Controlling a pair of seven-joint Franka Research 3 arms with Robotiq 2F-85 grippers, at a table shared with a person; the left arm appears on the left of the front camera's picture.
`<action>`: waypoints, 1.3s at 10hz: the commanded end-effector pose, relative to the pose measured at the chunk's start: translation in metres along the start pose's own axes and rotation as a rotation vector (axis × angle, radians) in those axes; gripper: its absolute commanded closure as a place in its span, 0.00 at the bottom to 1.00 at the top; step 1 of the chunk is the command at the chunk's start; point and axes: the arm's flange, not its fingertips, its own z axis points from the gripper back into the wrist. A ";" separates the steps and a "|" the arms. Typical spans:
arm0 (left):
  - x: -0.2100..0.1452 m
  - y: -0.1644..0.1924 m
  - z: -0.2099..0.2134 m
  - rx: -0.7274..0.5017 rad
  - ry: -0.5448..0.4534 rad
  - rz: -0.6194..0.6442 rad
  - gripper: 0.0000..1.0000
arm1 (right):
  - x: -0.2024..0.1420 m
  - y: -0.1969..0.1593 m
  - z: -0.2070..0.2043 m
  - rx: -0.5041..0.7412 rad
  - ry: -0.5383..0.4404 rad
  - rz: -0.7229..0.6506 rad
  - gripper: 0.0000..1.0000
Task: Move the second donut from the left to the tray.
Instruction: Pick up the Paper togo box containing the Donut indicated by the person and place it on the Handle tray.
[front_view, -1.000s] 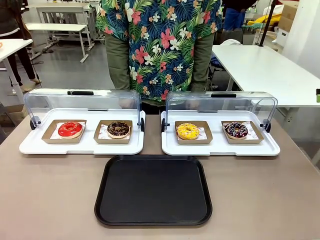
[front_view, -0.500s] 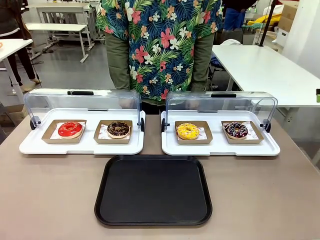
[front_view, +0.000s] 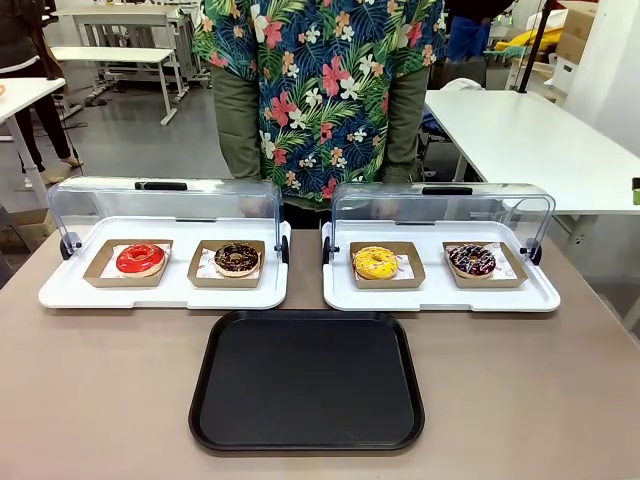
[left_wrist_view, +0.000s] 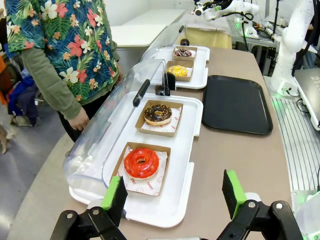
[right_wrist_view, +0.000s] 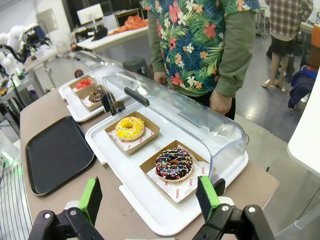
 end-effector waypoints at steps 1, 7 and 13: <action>0.002 -0.006 -0.002 0.008 0.012 0.015 0.00 | 0.003 0.001 0.000 0.001 -0.006 -0.003 0.00; 0.002 -0.006 -0.002 0.008 0.012 0.015 0.00 | 0.003 0.001 0.000 0.001 -0.006 -0.003 0.00; 0.002 -0.006 -0.002 0.008 0.012 0.015 0.00 | 0.003 0.001 0.000 0.001 -0.006 -0.003 0.00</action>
